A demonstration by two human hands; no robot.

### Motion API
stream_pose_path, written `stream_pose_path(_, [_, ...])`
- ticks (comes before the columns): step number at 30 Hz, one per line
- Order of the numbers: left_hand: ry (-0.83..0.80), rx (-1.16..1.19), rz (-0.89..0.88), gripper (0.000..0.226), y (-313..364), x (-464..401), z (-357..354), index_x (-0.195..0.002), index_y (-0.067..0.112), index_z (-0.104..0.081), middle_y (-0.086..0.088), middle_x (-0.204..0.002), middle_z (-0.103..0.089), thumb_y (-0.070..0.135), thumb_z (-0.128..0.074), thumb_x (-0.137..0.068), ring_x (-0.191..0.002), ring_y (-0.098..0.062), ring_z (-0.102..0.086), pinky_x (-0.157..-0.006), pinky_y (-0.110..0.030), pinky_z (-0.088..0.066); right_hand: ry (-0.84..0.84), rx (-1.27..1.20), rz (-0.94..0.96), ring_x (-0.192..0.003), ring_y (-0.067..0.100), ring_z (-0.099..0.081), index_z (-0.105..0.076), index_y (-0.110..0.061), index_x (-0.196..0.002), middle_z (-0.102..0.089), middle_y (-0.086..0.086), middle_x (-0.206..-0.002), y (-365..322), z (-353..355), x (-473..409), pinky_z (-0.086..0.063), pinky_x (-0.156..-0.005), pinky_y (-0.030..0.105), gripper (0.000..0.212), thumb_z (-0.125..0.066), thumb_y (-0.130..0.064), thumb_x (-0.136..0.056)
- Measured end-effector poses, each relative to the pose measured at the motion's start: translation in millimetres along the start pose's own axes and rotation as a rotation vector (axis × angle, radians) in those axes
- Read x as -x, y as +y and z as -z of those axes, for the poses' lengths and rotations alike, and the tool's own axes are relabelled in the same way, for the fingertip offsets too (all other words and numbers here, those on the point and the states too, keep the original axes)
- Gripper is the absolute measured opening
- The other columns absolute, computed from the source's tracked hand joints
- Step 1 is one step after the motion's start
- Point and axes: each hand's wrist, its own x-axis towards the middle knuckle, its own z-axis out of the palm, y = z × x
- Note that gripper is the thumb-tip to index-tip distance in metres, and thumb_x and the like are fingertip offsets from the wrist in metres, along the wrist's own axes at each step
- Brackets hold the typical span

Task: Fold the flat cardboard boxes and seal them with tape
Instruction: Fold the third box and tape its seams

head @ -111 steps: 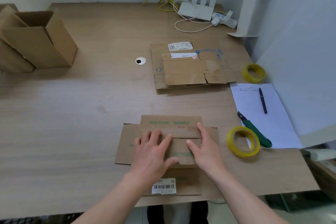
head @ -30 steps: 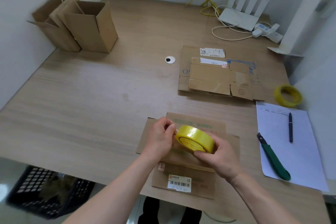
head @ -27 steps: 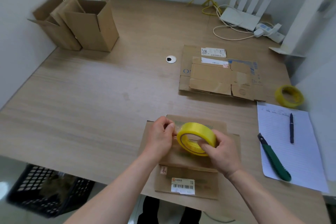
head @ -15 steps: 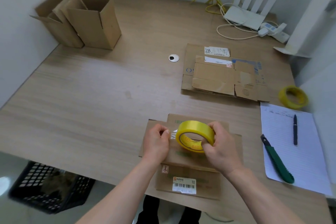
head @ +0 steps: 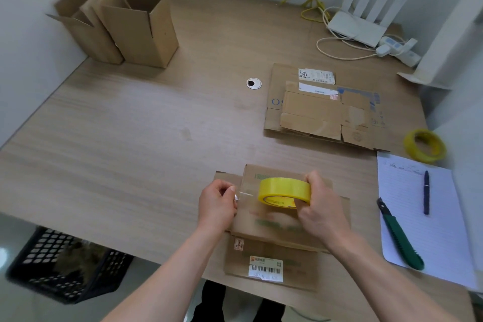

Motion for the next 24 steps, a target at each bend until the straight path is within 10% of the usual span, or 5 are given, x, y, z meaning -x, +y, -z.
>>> stream_pose_path(12, [-0.061, -0.035, 0.093, 0.023, -3.2, -15.1, 0.1, -0.072, 0.013, -0.06, -0.001, -0.059, -0.057, 0.004, -0.057, -0.094, -0.042, -0.009, -0.051, -0.052, -0.031, -0.05, -0.013, 0.091, 0.025, -0.068, 0.034, -0.052, -0.038, -0.027, -0.091, -0.049, -0.002, -0.072, -9.3, -6.3, 3.6, -0.032, -0.06, 0.034, 0.036, -0.065, -0.009, -0.076])
stream_pose_path(17, [-0.071, -0.162, 0.071, 0.017, -8.5, -22.2, -3.1, -0.075, 0.017, -0.066, -0.003, -0.074, -0.068, 0.013, -0.063, -0.091, -0.07, -0.025, -0.065, -0.073, -0.046, -0.058, -0.017, 0.116, 0.05, -0.072, 0.035, -0.057, -0.04, -0.025, -0.091, -0.049, -0.004, -0.072, -11.6, -9.0, 4.4, -0.033, -0.061, 0.034, 0.032, -0.066, -0.013, -0.077])
stream_pose_path(19, [-0.077, -0.321, 0.061, 0.005, -8.8, -20.0, -3.0, -0.091, 0.017, -0.069, -0.007, -0.094, -0.072, 0.018, -0.065, -0.09, -0.093, -0.03, -0.067, -0.085, -0.042, -0.055, -0.018, 0.13, 0.046, -0.074, 0.036, -0.059, -0.039, -0.025, -0.09, -0.048, -0.006, -0.073, -11.9, -7.9, 4.6, -0.033, -0.061, 0.034, 0.033, -0.067, -0.014, -0.078])
stream_pose_path(21, [-0.07, -0.47, 0.124, 0.038, -17.3, -16.2, 1.8, -0.124, 0.009, -0.059, -0.011, -0.119, -0.065, 0.021, -0.068, -0.089, -0.113, -0.03, -0.061, -0.094, -0.034, -0.048, -0.009, 0.14, 0.055, -0.076, 0.038, -0.061, -0.037, -0.026, -0.089, -0.046, -0.006, -0.072, -13.0, -6.8, 5.2, -0.033, -0.06, 0.034, 0.034, -0.068, -0.015, -0.077])
stream_pose_path(24, [0.085, -0.386, -0.035, 0.046, -20.1, -1.4, 8.3, -0.135, 0.011, -0.053, -0.01, -0.121, -0.059, 0.012, -0.064, -0.09, -0.11, -0.025, -0.059, -0.098, -0.033, -0.044, -0.005, 0.143, 0.078, -0.078, 0.038, -0.062, -0.036, -0.028, -0.09, -0.046, -0.008, -0.074, -14.3, -7.6, 4.9, -0.036, -0.06, 0.035, 0.035, -0.067, -0.018, -0.078])
